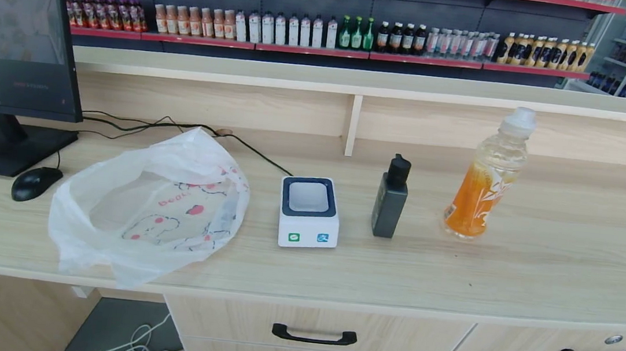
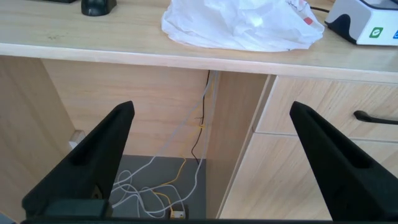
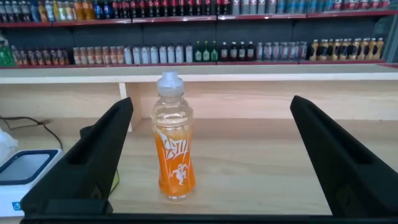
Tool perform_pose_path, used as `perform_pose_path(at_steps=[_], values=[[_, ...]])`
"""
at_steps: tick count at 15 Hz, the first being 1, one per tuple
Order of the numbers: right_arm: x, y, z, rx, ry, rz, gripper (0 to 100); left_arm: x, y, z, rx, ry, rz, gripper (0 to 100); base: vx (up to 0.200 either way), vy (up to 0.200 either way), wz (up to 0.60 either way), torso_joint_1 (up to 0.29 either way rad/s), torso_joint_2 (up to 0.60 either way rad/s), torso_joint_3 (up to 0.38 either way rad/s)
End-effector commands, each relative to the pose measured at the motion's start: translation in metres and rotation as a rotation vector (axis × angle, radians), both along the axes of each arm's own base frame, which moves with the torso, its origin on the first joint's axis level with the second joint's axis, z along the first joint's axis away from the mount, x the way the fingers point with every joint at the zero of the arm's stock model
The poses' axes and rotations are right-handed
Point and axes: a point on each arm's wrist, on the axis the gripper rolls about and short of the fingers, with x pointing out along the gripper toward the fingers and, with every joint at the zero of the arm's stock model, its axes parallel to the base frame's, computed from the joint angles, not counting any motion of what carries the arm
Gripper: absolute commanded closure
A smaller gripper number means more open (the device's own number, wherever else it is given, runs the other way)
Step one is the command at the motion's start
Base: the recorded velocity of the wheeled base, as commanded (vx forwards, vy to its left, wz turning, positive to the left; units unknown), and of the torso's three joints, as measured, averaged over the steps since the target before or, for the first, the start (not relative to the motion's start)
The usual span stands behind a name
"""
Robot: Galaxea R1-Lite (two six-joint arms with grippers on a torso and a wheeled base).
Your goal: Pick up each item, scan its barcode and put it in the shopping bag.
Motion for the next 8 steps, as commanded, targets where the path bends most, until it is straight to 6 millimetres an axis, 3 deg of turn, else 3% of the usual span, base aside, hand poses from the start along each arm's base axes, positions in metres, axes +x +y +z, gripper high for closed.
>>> perform_pose_path(at_steps=[1, 4, 8], values=[[0.029, 0.013, -0.027, -0.059, 0.112, 0.064, 0, 0.0, 0.0, 0.0, -0.001, 0.0, 0.0, 0, 0.0, 0.0, 0.0, 0.0, 0.0, 0.0], [0.049, 0.019, -0.036, -0.079, 0.095, 0.078, 0, 0.0, 0.0, 0.0, -0.001, -0.001, 0.0, 0, 0.0, 0.0, 0.0, 0.0, 0.0, 0.0], [0.046, 0.027, -0.048, -0.082, 0.15, 0.127, 0, 0.0, 0.0, 0.0, -0.001, 0.0, 0.0, 0, 0.0, 0.0, 0.0, 0.0, 0.0, 0.0]])
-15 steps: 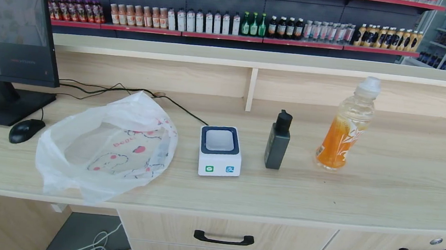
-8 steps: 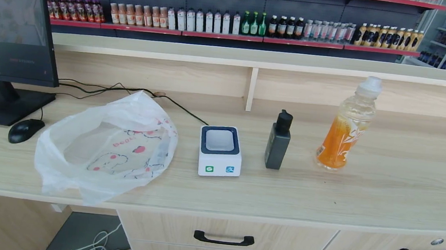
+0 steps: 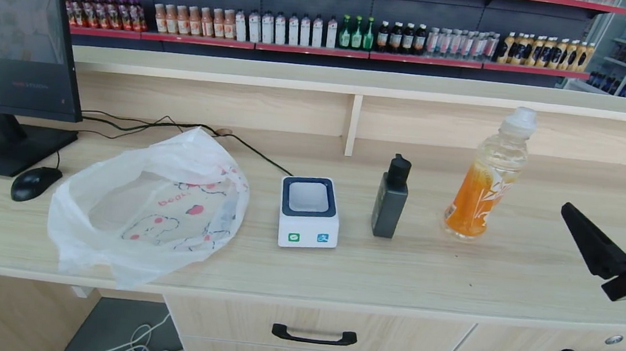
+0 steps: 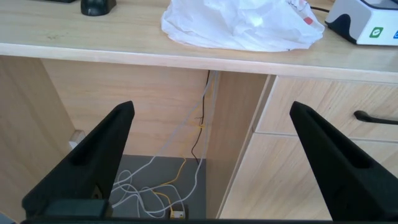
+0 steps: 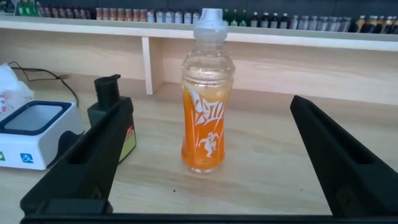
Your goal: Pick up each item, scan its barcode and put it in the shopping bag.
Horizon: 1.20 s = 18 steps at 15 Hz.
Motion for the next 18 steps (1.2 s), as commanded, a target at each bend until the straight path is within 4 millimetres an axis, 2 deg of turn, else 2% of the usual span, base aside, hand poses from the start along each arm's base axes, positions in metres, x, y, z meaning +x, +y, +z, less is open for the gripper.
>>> perform_pose_path(at_steps=[1, 3, 7, 9, 11, 13, 16, 18], values=[[0.0, 0.004, -0.011, -0.004, 0.054, 0.021, 0, 0.0, 0.0, 0.0, 0.0, -0.001, 0.0, 0, 0.0, 0.0, 0.0, 0.0, 0.0, 0.0], [-0.008, 0.011, -0.02, -0.012, 0.097, 0.072, 0, 0.0, 0.0, 0.0, 0.0, 0.001, 0.0, 0, 0.0, 0.1, 0.0, 0.004, 0.0, 0.001], [-0.007, 0.013, -0.018, 0.0, 0.088, 0.054, 0, 0.0, 0.0, 0.0, 0.0, -0.001, 0.0, 0, 0.0, 0.2, 0.0, 0.0, 0.0, -0.001], [-0.011, 0.024, -0.018, 0.027, 0.097, 0.053, 0, 0.0, 0.0, 0.0, 0.0, 0.001, 0.0, 0, 0.0, 0.2, 0.0, 0.0, 0.0, -0.002], [-0.019, 0.035, -0.019, 0.099, 0.122, -0.018, 0, 0.0, 0.0, 0.0, 0.0, -0.001, 0.0, 0, 0.0, 0.2, 0.0, 0.002, 0.0, 0.0], [-0.026, 0.044, -0.026, 0.137, 0.194, -0.032, 0, 0.0, 0.0, 0.0, 0.0, 0.001, 0.0, 0, 0.0, 0.0, 0.0, 0.0, 0.0, 0.0], [-0.016, 0.051, -0.032, 0.135, 0.236, -0.021, 0, 0.0, 0.0, 0.0, 0.001, 0.001, 0.0, 0, 0.0, 0.0, 0.0, 0.0, 0.0, 0.0], [-0.001, 0.06, -0.033, 0.134, 0.251, -0.026, 0, 0.0, 0.0, 0.0, 0.001, 0.001, 0.0, 0, 0.0, 0.0, 0.0, 0.0, 0.0, 0.0]])
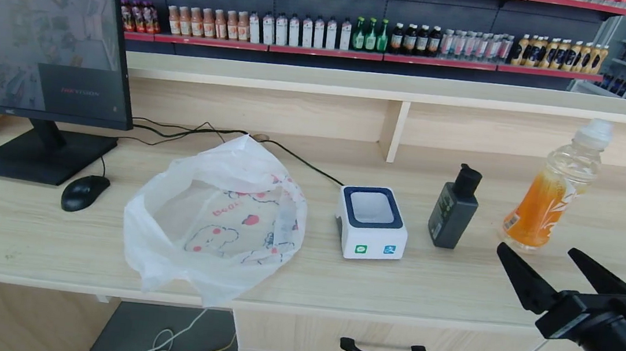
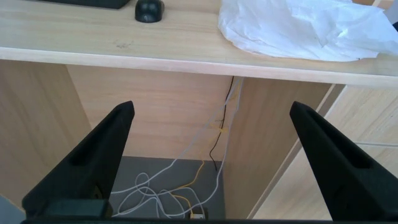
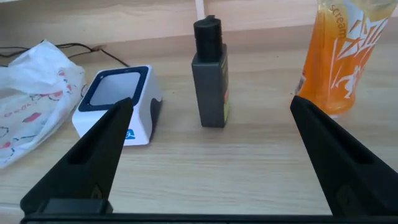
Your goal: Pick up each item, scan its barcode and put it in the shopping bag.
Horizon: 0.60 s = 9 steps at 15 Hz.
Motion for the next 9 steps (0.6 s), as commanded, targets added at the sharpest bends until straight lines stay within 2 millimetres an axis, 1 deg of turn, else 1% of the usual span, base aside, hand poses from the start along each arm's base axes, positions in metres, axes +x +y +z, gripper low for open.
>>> perform_pose_path(at_steps=[1, 3, 4, 6, 8, 9], values=[[0.026, 0.012, -0.002, -0.009, 0.02, -0.004, 0, 0.0, 0.0, 0.0, -0.001, 0.0, 0.0, 0, 0.0, 0.0, 0.0, 0.0, 0.0, 0.0], [0.043, 0.017, -0.004, -0.033, 0.024, 0.008, 0, 0.0, 0.0, 0.0, -0.001, 0.0, 0.0, 0, 0.0, 0.0, 0.0, 0.0, 0.0, 0.0], [0.048, 0.019, -0.005, -0.049, 0.023, 0.0, 0, 0.0, 0.0, 0.0, -0.001, 0.0, 0.0, 0, 0.0, 0.0, 0.0, 0.0, 0.0, 0.0], [0.07, 0.02, -0.005, -0.058, 0.011, -0.038, 0, 0.0, 0.0, 0.0, -0.001, 0.0, 0.0, 0, 0.0, 0.0, 0.0, 0.0, 0.0, 0.0], [0.083, 0.019, -0.008, -0.061, 0.017, -0.063, 0, 0.0, 0.0, 0.0, -0.001, 0.0, 0.0, 0, 0.0, 0.0, 0.0, 0.0, 0.0, 0.0], [0.091, 0.021, -0.008, -0.058, 0.01, -0.061, 0, 0.0, 0.0, 0.0, -0.001, 0.0, 0.0, 0, 0.0, 0.0, 0.0, 0.0, 0.0, 0.0]])
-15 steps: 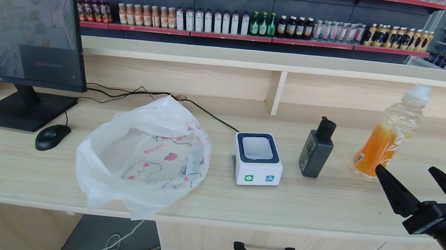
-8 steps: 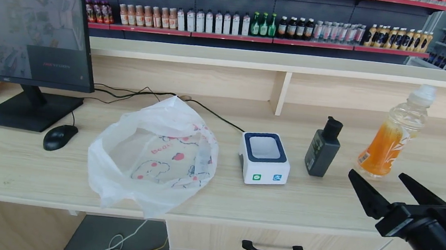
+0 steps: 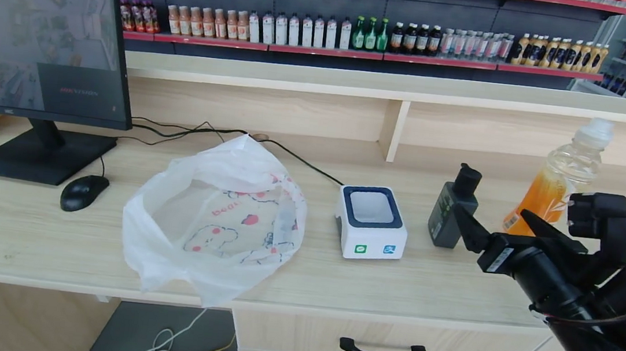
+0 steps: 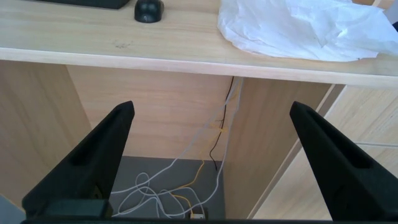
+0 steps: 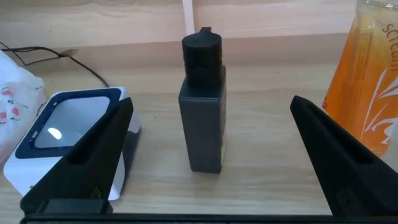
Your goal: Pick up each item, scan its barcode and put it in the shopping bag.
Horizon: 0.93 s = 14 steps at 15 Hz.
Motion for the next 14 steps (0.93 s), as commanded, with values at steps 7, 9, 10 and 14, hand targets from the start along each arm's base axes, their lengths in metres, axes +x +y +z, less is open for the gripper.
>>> perform_pose_path(at_steps=[7, 9, 10, 14], values=[[0.043, 0.011, -0.015, -0.021, 0.011, -0.004, 0, 0.0, 0.0, 0.0, 0.0, -0.001, 0.0, 0, 0.0, 0.0, 0.0, 0.0, 0.0, 0.0], [0.048, 0.0, -0.016, -0.022, 0.014, -0.04, 0, 0.0, 0.0, 0.0, 0.0, -0.001, 0.0, 0, 0.0, 0.0, 0.0, 0.0, 0.0, 0.0], [0.05, -0.004, -0.016, -0.024, 0.015, -0.045, 0, 0.0, 0.0, 0.0, 0.0, -0.001, 0.0, 0, 0.0, 0.0, 0.0, 0.0, 0.0, 0.0], [0.054, -0.003, -0.021, -0.033, 0.018, -0.034, 0, 0.0, 0.0, 0.0, 0.0, -0.001, 0.0, 0, 0.0, 0.0, 0.0, 0.0, 0.0, 0.0]])
